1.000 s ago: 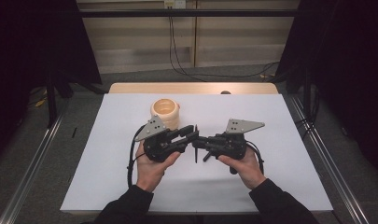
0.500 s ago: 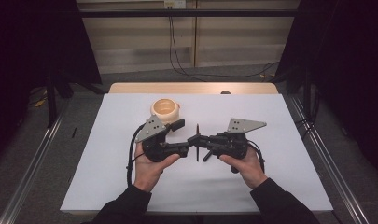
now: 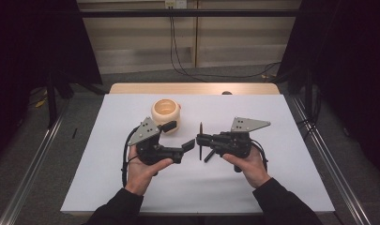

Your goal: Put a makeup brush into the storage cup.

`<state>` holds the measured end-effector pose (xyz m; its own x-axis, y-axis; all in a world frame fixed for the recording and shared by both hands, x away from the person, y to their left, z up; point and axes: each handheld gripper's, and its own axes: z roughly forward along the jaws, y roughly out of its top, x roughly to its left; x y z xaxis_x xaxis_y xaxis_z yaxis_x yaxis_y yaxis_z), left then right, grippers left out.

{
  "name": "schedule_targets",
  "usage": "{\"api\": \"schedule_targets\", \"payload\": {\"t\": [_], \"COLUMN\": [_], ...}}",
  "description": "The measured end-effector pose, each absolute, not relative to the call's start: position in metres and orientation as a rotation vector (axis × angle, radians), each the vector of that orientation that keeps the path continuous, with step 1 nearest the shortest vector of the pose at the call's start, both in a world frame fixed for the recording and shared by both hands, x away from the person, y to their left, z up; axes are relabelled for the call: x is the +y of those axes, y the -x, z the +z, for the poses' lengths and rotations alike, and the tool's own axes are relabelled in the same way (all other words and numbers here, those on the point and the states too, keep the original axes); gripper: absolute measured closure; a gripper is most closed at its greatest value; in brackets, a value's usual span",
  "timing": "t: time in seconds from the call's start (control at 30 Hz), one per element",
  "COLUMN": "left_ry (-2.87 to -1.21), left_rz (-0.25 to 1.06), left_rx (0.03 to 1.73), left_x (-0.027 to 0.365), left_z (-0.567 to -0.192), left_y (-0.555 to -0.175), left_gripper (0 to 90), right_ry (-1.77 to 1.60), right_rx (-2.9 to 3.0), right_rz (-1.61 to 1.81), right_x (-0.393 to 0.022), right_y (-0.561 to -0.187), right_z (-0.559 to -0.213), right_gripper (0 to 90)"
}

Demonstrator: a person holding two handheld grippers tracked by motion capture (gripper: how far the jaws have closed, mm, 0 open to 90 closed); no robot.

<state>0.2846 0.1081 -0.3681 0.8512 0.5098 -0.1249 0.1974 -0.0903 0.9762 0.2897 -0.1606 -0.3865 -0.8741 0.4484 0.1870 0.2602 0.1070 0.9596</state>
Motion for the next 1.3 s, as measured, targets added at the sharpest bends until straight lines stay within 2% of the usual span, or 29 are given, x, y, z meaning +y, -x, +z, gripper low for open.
{"api": "schedule_targets", "payload": {"t": [0.27,0.43,0.5,0.53,0.57,0.63,0.67,0.83,1.1,1.3], "left_ry": [-1.7,-1.717,-1.733,-1.73,-1.737,-1.745,-1.741,-1.773,-1.784,-1.789], "left_rz": [0.285,0.276,0.289,0.262,0.264,0.269,0.256,0.209,0.158,0.183], "left_rx": [0.526,0.522,0.525,0.512,0.522,0.514,0.509,0.504,0.495,0.507], "left_x": [0.103,0.098,0.095,0.093,0.09,0.087,0.084,0.078,0.073,0.074], "left_z": [-0.377,-0.385,-0.387,-0.388,-0.389,-0.39,-0.391,-0.395,-0.398,-0.394], "left_y": [-0.281,-0.28,-0.28,-0.281,-0.281,-0.281,-0.281,-0.283,-0.287,-0.285], "left_gripper": [8.1,13.7,23.6,23.6,33.0,38.5,38.5,55.1,67.8,72.0], "right_ry": [-0.72,-0.729,-0.706,-0.706,-0.698,-0.698,-0.698,-0.695,-0.686,-0.687], "right_rx": [2.194,2.181,2.179,2.179,2.181,2.18,2.18,2.168,2.185,2.187], "right_rz": [1.885,1.896,1.902,1.902,1.907,1.907,1.907,1.923,1.919,1.91], "right_x": [-0.165,-0.169,-0.168,-0.168,-0.167,-0.166,-0.166,-0.167,-0.163,-0.163], "right_y": [-0.289,-0.289,-0.288,-0.288,-0.287,-0.287,-0.287,-0.286,-0.285,-0.286], "right_z": [-0.38,-0.377,-0.374,-0.374,-0.373,-0.373,-0.373,-0.37,-0.372,-0.373], "right_gripper": [83.2,83.2,83.2,83.2,83.1,83.2,83.2,83.2,83.1,83.2]}}
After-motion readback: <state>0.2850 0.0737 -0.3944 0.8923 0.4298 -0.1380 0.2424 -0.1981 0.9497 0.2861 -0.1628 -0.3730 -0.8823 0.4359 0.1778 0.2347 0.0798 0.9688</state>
